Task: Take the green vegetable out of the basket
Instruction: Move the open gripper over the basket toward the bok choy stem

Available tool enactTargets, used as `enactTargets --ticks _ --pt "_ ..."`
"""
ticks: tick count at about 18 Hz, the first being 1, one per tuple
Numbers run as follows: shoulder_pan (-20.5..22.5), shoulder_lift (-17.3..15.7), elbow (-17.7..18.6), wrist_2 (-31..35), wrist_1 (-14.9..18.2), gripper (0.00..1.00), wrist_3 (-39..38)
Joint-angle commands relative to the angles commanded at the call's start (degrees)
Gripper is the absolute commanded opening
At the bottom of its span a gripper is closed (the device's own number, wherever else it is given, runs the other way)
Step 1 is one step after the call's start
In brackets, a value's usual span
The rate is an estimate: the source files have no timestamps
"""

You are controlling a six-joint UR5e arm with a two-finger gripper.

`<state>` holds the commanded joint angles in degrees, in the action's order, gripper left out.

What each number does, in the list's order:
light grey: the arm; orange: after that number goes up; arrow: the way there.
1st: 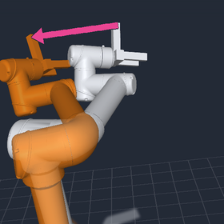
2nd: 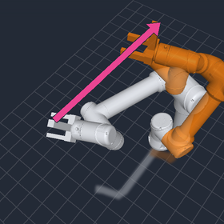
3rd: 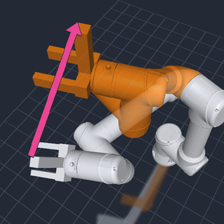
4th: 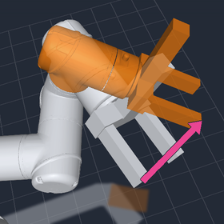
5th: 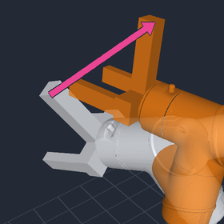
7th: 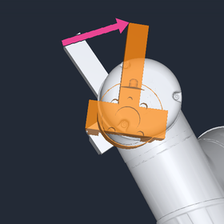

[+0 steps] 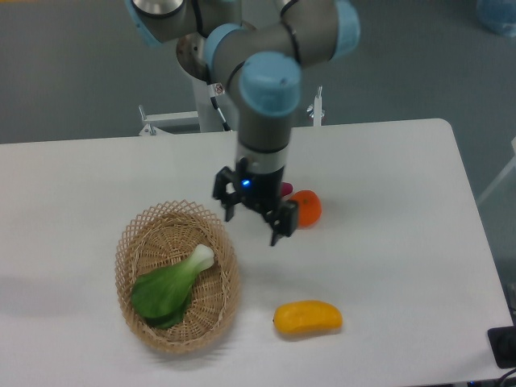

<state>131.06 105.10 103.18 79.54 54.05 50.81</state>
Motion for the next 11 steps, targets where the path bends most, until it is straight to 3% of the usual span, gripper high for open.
enactTargets --ticks 5,8,11 --pt "-2.82 2.82 0.88 1.92 0.00 1.00 0.26" --pt "-6.59 5.10 0.70 7.81 -3.15 1.00 -0.27" --pt "-6.87 5.63 0.97 8.53 -5.18 1.00 -0.44"
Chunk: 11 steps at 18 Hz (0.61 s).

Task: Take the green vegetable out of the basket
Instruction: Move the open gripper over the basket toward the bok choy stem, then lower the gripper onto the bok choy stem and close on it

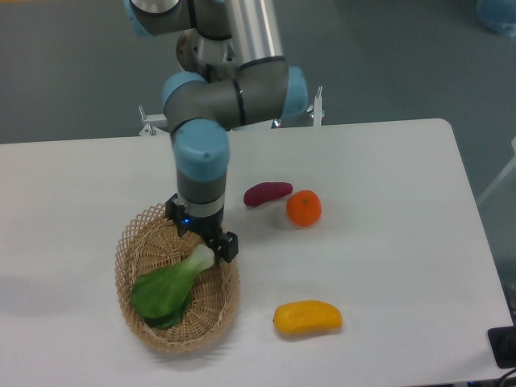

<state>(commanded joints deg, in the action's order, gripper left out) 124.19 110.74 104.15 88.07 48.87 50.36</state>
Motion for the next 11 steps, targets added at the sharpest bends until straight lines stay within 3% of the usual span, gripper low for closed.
enactTargets --ticks 11 --pt "-1.50 3.78 0.00 0.53 -4.49 1.00 -2.20"
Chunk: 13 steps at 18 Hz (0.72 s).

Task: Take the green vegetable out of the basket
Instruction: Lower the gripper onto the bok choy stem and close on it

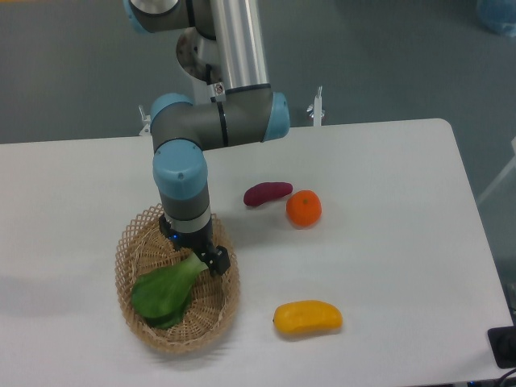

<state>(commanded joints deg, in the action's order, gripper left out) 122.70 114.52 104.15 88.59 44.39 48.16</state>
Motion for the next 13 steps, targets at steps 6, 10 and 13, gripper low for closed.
enactTargets --ticks 6,10,13 --pt "0.00 0.18 -0.17 0.88 -0.09 0.91 0.09" --pt "0.00 -0.09 -0.44 0.79 -0.18 0.50 0.44" --pt "0.00 -0.26 -0.70 0.88 0.17 0.32 0.70"
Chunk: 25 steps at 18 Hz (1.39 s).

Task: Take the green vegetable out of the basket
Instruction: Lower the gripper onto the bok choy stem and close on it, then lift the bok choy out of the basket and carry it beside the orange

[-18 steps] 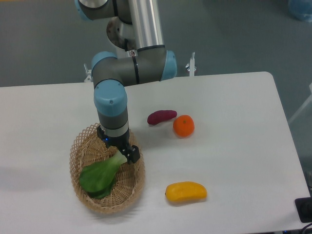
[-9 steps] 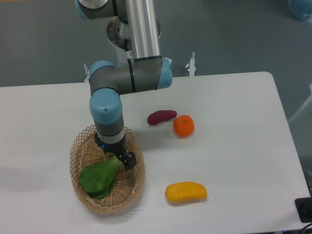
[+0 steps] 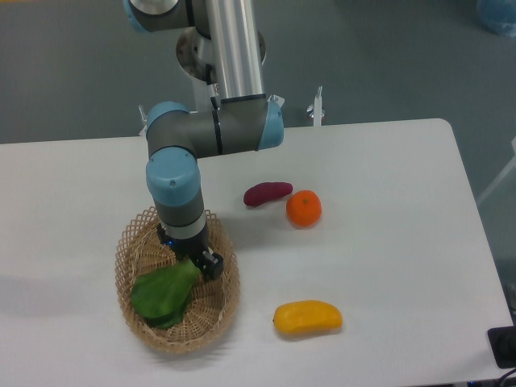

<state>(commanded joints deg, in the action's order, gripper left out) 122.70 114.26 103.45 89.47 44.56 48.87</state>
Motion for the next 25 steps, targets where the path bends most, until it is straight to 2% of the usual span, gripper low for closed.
enactTargets --ticks 5,8,15,20,25 --pt "0.00 -0.09 -0.18 0.00 0.09 0.24 0.00" --pt "0.00 -0.09 -0.18 0.00 0.09 0.14 0.00" --pt "0.00 -1.14 -0.70 -0.35 0.09 0.13 0.26" --pt "0.97 -3.42 -2.46 -1.05 0.70 0.12 0.26" --pt "2.54 -5.10 -2.46 -1.23 0.79 0.12 0.70"
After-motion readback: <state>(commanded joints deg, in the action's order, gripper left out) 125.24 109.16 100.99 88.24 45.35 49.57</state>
